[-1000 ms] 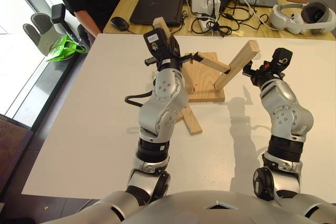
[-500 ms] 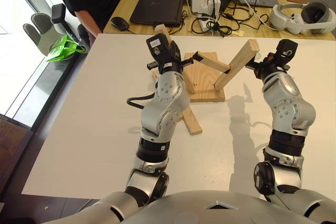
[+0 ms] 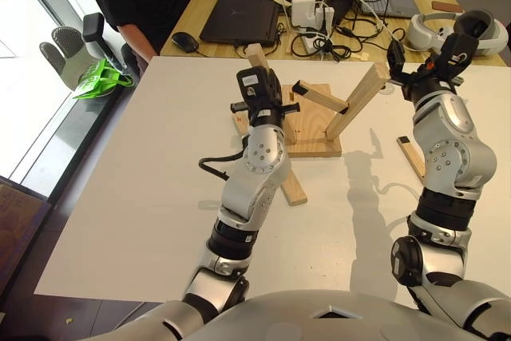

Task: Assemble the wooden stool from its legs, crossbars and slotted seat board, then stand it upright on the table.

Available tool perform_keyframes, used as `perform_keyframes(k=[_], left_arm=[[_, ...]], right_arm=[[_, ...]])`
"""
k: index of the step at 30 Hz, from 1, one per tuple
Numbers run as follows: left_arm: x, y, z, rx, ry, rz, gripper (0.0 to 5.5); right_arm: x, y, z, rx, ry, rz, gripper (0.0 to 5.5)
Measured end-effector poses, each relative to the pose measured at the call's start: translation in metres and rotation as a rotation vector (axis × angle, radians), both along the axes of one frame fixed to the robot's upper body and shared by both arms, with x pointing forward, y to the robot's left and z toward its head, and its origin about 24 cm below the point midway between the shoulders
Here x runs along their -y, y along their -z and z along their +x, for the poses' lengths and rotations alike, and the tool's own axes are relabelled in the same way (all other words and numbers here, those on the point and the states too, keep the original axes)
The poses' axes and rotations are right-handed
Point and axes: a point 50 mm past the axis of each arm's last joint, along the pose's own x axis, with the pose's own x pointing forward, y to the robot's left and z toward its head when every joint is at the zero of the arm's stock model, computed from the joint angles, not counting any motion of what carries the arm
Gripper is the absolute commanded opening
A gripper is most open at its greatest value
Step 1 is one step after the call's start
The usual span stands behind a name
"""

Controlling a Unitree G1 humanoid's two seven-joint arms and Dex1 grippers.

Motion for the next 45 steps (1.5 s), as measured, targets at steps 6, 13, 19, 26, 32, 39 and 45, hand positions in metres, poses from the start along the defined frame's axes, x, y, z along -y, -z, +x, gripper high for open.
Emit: perform_keyframes(k=[6, 13, 19, 26, 32, 39, 45], left_arm=[[0.0, -0.002, 0.016, -0.03, -0.033, -0.065, 1.03], [0.006, 0.0, 0.021, -0.003, -0.043, -0.033, 1.03], [0.013, -0.002, 0.027, 0.051, -0.036, 0.022, 1.03], [0.019, -0.008, 0.023, 0.134, 0.007, 0.156, 1.03], [0.003, -0.003, -0.005, 0.164, 0.029, 0.226, 1.03], [-0.013, -0.003, -0.016, 0.106, 0.016, 0.164, 1.03], [-0.027, -0.017, 0.006, 0.115, -0.125, 0.041, 1.03]], right_arm=[[0.001, -0.002, -0.001, 0.007, -0.001, -0.007, 4.94], [0.001, -0.003, 0.0, 0.009, -0.009, -0.021, 4.94], [-0.001, -0.006, 0.001, 0.017, -0.023, -0.032, 4.94], [-0.002, -0.006, 0.002, 0.018, -0.034, -0.037, 4.94], [0.0, -0.007, 0.002, 0.021, -0.037, -0.045, 4.94], [0.001, -0.008, 0.002, 0.022, -0.033, -0.051, 4.94], [0.0, -0.005, 0.003, 0.008, -0.038, -0.051, 4.94]])
